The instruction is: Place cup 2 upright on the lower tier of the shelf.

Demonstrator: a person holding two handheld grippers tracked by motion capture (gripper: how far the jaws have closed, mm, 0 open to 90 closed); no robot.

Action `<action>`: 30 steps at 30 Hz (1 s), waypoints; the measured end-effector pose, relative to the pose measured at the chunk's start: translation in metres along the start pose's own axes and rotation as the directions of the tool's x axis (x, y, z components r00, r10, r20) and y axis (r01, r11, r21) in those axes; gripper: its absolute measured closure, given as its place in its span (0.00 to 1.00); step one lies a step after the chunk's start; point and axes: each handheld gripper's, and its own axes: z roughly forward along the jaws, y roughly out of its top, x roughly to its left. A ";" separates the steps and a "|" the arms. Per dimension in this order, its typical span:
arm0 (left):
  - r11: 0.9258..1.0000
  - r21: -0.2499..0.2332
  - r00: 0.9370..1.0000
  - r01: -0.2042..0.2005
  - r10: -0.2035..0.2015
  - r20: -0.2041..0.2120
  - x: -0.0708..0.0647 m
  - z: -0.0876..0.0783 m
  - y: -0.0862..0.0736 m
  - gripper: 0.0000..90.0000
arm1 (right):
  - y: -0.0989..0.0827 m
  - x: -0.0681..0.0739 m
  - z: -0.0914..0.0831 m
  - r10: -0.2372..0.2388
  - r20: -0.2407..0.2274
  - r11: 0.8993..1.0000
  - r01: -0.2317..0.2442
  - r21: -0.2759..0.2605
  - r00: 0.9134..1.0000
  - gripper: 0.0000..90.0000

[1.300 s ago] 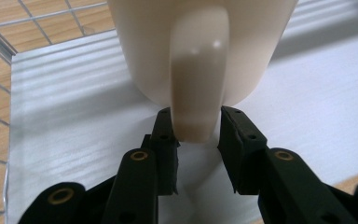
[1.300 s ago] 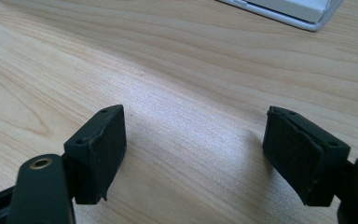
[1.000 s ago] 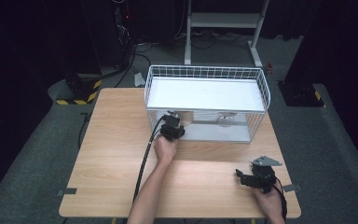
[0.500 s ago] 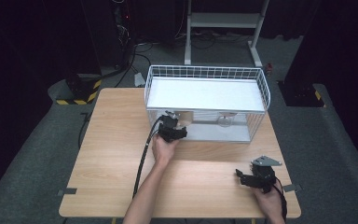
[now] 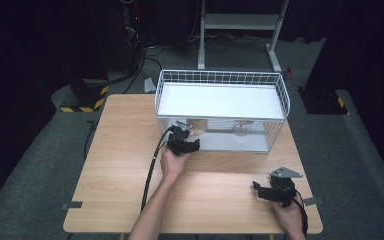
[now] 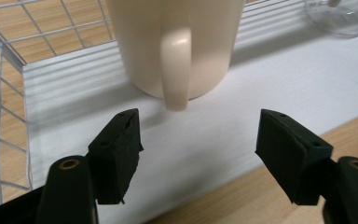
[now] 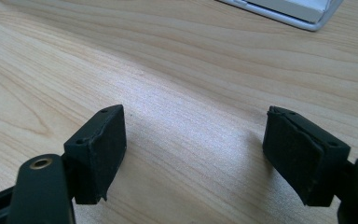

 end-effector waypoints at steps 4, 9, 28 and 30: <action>1.000 -0.016 1.000 -0.025 0.025 -0.015 0.002 -0.007 -0.001 0.32 | 0.000 0.000 0.000 0.000 0.000 1.000 0.000 0.000 1.000 0.24; 0.999 -0.039 1.000 -0.011 0.010 -0.014 0.003 -0.015 -0.007 0.31 | 0.000 0.000 0.000 0.000 0.000 1.000 0.000 0.000 1.000 0.24; 0.997 -0.065 0.999 0.030 -0.028 0.033 0.007 -0.043 -0.019 0.34 | 0.000 0.000 0.000 0.005 0.000 1.000 -0.005 0.002 1.000 0.24; 0.997 -0.069 0.999 0.041 -0.038 0.037 0.008 -0.047 -0.020 0.34 | 0.000 0.000 0.000 0.003 0.000 1.000 -0.003 0.001 1.000 0.24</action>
